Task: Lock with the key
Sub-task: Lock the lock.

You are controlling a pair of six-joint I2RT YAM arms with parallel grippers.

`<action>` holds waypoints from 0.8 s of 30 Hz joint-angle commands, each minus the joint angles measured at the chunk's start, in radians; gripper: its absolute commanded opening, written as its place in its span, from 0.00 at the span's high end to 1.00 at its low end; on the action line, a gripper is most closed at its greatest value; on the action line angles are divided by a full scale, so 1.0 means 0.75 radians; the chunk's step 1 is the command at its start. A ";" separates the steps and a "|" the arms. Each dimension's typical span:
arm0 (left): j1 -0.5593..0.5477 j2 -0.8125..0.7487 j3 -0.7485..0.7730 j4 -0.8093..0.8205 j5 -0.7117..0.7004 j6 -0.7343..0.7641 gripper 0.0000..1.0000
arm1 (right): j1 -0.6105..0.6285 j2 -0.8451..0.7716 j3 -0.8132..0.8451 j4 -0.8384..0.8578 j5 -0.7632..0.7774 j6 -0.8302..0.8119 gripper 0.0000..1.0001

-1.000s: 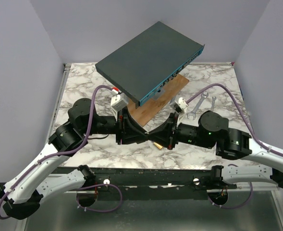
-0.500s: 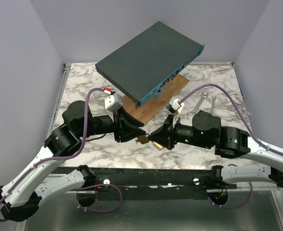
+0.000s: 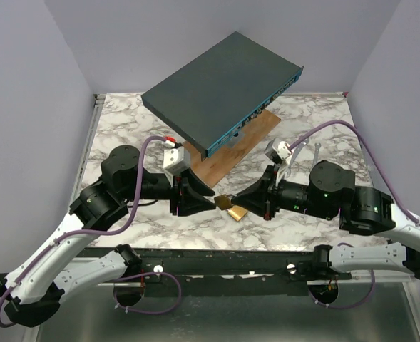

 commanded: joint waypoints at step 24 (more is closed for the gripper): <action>0.017 0.074 -0.008 0.070 0.227 -0.066 0.73 | 0.008 -0.052 0.061 0.023 -0.069 -0.027 0.99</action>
